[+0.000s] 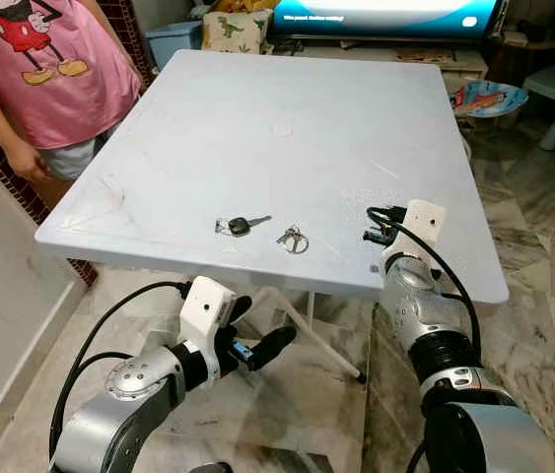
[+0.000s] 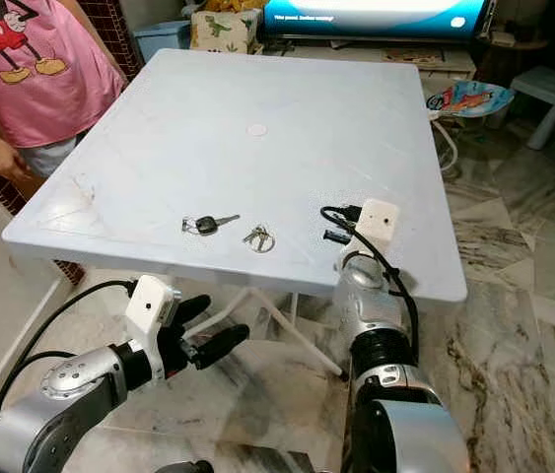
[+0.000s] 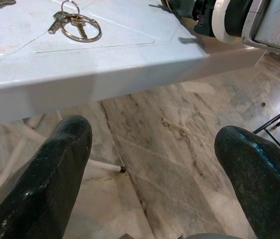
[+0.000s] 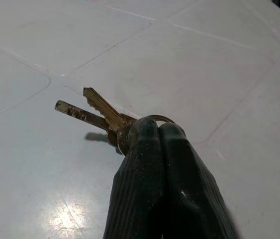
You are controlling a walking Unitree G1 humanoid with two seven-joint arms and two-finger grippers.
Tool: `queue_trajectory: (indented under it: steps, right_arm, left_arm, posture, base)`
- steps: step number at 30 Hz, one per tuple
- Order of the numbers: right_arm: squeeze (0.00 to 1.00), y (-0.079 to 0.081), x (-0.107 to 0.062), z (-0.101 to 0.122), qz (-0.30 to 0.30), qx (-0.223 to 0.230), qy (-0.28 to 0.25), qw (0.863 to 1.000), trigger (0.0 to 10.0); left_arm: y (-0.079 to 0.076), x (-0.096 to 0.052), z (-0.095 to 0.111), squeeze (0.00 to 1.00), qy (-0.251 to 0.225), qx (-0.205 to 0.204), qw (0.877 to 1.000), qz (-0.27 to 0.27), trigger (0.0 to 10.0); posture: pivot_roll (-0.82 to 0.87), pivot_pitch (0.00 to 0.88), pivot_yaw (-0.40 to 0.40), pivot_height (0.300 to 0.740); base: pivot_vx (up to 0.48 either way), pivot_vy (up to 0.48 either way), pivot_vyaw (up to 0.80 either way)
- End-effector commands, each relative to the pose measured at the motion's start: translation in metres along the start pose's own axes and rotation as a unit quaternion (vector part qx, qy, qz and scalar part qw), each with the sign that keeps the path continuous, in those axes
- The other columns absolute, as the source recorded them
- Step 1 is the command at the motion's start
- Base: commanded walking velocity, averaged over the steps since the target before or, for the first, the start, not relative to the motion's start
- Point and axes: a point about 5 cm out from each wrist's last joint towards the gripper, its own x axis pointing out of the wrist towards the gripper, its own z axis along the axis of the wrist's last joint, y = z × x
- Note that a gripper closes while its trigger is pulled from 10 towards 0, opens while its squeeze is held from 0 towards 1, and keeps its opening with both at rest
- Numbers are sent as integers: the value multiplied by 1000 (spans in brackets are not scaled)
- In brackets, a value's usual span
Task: Hang keys on a hook
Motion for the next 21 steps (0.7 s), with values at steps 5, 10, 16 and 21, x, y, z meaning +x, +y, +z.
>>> queue_trajectory:
  steps: [5,10,16,21]
  right_arm:
    - [0,6,-4,-6,15,-69,-21,997,0]
    - [0,12,-7,4,27,-114,-68,991,0]
    - [0,23,-12,14,47,-159,-121,979,0]
    - [0,28,-16,17,58,-179,-145,971,0]
  left_arm:
    - [1,-1,2,0,-2,9,1000,7,10000]
    - [1,0,2,0,-3,9,1000,8,10000]
    - [0,0,2,0,-4,8,1000,9,10000]
    - [0,0,2,0,-3,8,1000,9,10000]
  posture:
    - [122,109,38,740]
    - [121,107,37,740]
    - [122,107,36,740]
    - [120,108,35,740]
  base:
    - [0,0,0]
    - [0,0,0]
    - [0,0,0]
    - [0,0,0]
